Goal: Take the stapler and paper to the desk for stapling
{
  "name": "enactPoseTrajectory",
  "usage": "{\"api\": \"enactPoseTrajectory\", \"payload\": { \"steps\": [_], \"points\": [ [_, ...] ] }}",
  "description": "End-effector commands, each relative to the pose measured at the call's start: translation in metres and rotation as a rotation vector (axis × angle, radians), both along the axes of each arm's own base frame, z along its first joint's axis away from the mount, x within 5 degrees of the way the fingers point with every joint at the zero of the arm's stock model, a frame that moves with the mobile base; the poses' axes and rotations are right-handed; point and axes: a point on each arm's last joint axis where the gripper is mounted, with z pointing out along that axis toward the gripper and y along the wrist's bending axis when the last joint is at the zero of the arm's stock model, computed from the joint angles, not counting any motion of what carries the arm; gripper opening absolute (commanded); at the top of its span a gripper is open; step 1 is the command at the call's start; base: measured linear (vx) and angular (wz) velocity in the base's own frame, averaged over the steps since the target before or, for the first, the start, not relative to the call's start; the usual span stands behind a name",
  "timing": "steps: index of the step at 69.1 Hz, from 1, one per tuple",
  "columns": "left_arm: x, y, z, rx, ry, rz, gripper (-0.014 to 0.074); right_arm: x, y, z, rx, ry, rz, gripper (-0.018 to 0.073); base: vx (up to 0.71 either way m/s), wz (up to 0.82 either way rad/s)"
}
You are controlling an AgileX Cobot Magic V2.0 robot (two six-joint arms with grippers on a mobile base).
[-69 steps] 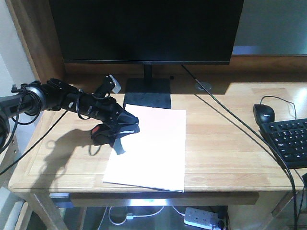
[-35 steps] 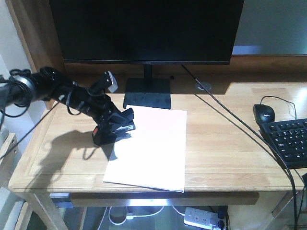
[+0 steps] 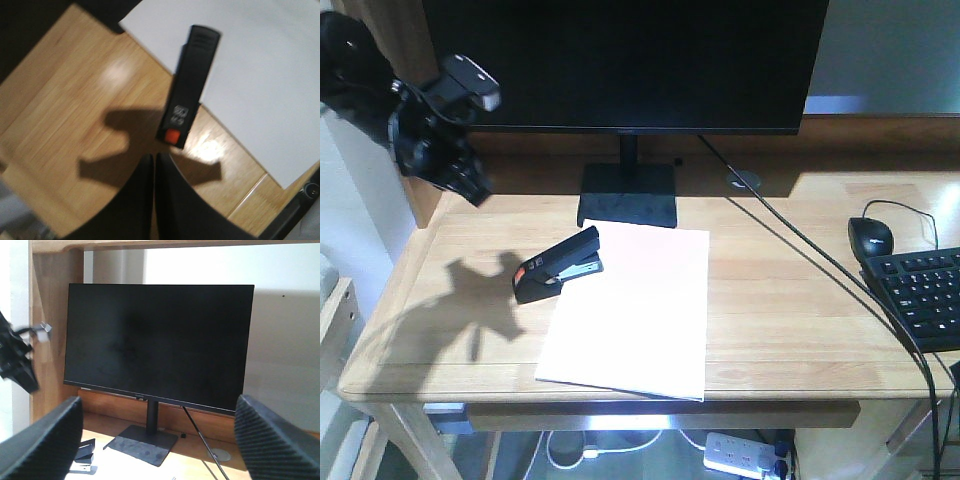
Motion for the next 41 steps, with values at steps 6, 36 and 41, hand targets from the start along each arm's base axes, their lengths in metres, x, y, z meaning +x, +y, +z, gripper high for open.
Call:
{"api": "enactPoseTrajectory", "payload": {
  "steps": [6, 36, 41],
  "points": [
    [-0.028, 0.025, 0.066, 0.006, -0.136, 0.4, -0.0006, 0.0, -0.002, 0.009, -0.046, -0.034, -0.036, 0.0583, 0.0, 0.0],
    [-0.06, 0.036, 0.103, -0.164, -0.311, 0.66, -0.0006, 0.0, -0.002, 0.009, -0.047, -0.034, -0.032, 0.0583, 0.0, 0.0],
    [-0.075, 0.037, 0.107, -0.206, -0.387, 0.643, -0.0006, 0.0, -0.002, 0.009, -0.047, -0.034, -0.032, 0.0583, 0.0, 0.0]
  ]
}}
